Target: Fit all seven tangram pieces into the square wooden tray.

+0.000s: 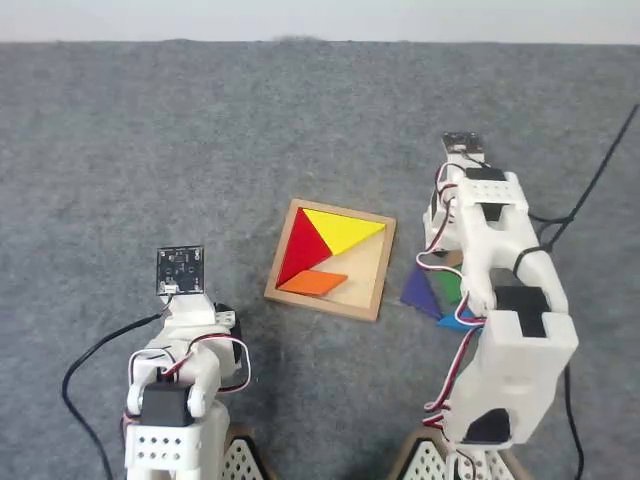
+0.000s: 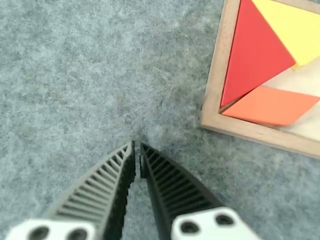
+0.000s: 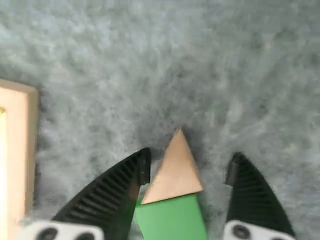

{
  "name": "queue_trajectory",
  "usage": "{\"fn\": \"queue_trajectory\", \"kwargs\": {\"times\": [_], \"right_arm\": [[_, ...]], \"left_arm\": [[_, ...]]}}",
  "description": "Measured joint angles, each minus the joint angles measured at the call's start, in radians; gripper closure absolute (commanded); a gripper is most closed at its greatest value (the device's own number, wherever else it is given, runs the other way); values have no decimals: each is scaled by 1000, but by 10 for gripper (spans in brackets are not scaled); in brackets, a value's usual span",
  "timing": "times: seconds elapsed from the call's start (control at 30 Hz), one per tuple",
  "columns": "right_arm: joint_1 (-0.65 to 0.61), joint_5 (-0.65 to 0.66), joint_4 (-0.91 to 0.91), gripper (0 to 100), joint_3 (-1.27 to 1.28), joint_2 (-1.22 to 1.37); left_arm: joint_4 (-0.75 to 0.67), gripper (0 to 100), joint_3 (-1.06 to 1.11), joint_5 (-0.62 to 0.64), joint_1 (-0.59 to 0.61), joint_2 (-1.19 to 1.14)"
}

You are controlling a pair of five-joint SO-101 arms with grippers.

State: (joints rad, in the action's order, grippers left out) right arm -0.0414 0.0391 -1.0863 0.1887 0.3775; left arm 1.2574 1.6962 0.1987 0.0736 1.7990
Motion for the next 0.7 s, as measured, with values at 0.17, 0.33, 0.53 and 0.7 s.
{"fn": "queue_trajectory", "kwargs": {"times": [0.17, 0.33, 0.53, 0.7], "right_arm": [[2, 0, -3, 854, -9, 0], [3, 0, -18, 875, -14, -2], [2, 0, -34, 877, -18, -2], [-17, 0, -40, 872, 0, -37]], "left_arm": [[0, 986, 0, 0, 0, 0], [0, 986, 0, 0, 0, 0], [0, 986, 0, 0, 0, 0], [0, 986, 0, 0, 0, 0]]}}
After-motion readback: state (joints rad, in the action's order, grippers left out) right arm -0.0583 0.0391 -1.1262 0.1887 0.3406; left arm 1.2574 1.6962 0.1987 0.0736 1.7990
